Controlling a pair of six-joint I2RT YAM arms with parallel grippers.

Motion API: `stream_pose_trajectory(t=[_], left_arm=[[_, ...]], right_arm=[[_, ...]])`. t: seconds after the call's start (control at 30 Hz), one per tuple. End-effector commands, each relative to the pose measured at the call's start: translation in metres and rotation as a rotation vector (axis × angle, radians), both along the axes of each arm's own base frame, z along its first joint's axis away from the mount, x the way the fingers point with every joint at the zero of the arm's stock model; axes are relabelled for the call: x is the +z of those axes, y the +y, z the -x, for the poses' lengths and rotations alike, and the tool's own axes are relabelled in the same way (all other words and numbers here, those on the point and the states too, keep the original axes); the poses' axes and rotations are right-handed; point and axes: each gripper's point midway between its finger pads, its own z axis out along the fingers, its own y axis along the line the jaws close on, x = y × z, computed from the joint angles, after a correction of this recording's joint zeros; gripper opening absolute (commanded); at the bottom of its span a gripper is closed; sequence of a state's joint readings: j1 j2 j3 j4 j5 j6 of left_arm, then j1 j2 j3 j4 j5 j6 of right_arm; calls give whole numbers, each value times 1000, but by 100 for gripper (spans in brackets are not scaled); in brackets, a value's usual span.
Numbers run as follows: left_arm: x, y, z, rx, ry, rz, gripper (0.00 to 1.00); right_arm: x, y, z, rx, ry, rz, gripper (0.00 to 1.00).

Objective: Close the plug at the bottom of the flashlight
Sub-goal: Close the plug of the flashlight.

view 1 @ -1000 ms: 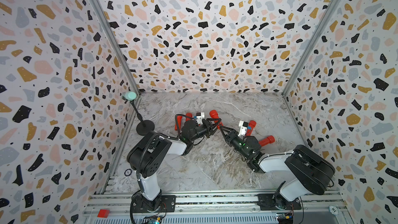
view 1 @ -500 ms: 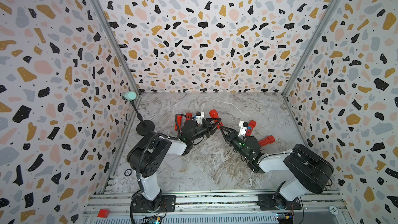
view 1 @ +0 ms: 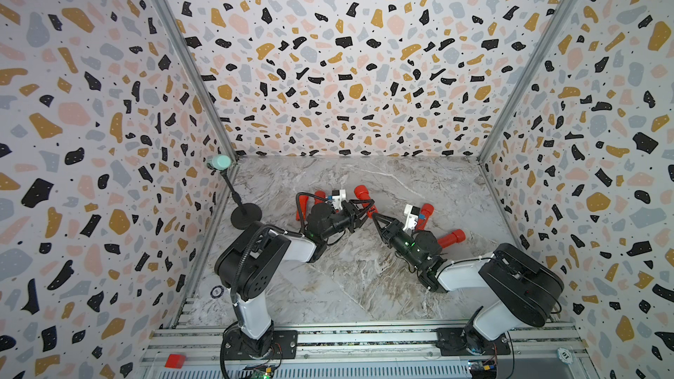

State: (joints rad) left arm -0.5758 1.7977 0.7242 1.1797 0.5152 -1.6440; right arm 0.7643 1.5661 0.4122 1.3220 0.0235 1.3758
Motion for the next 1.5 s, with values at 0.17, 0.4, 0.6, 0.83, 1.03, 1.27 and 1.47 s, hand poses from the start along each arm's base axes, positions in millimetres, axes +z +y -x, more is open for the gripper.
stream_pose_trajectory(t=[0.17, 0.4, 0.6, 0.83, 1.03, 1.27, 1.47], left_arm=[[27, 1, 4, -18, -87, 59, 0], [31, 1, 4, -21, -97, 64, 0], [32, 1, 4, -22, -99, 67, 0], [32, 0, 5, -25, -102, 70, 0], [34, 0, 5, -26, -105, 73, 0], [35, 0, 5, -26, -108, 77, 0], [36, 0, 6, -28, -110, 81, 0]], right_arm=[[5, 5, -5, -7, 5, -13, 35], [3, 6, -6, -5, 12, -14, 34], [1, 7, -7, -5, 14, -7, 33], [0, 9, -8, 3, 19, -4, 32], [-4, 10, -8, 5, 34, 3, 31], [-8, 10, -9, 3, 48, 9, 30], [-9, 11, -9, 3, 55, 6, 29]])
